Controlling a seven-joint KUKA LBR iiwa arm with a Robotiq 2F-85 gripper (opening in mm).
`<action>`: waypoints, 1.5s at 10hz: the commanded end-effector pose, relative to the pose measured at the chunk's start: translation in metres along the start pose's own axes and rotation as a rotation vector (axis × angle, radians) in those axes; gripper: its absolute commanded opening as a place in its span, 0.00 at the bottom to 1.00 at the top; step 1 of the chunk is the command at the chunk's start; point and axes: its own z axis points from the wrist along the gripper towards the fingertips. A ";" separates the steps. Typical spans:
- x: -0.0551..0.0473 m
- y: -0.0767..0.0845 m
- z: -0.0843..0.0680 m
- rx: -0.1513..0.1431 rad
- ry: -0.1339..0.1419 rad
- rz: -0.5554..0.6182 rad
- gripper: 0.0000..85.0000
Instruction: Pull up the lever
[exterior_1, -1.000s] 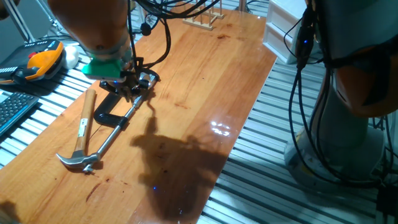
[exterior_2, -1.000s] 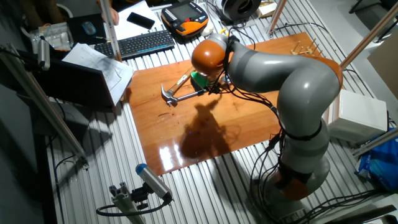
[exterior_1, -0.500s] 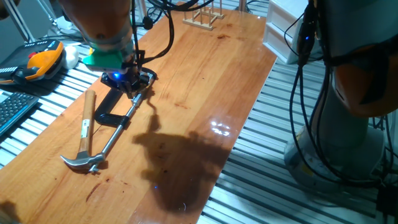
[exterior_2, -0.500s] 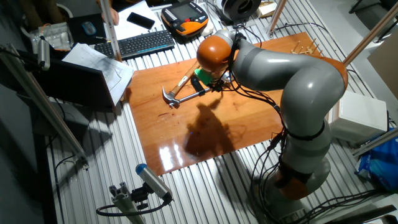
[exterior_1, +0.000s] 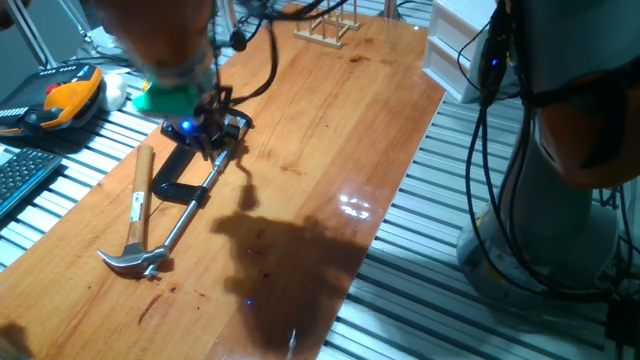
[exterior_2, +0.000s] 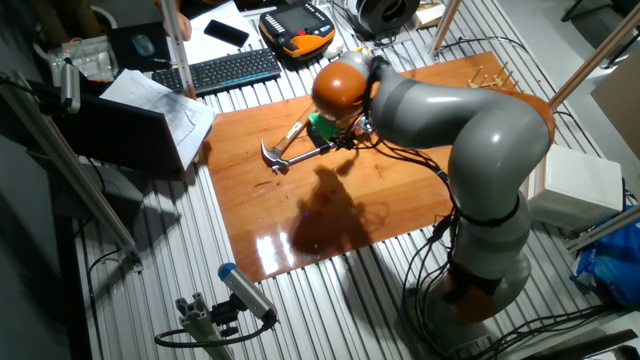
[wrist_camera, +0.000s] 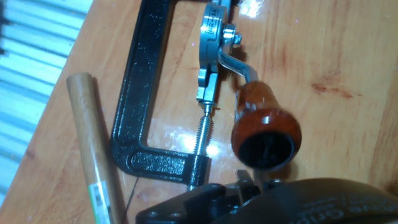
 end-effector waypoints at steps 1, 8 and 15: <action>-0.003 0.000 -0.001 -0.003 -0.005 -0.001 0.80; -0.028 0.000 -0.004 -0.049 -0.086 -0.031 0.80; -0.040 -0.001 -0.004 -0.084 -0.036 -0.111 0.00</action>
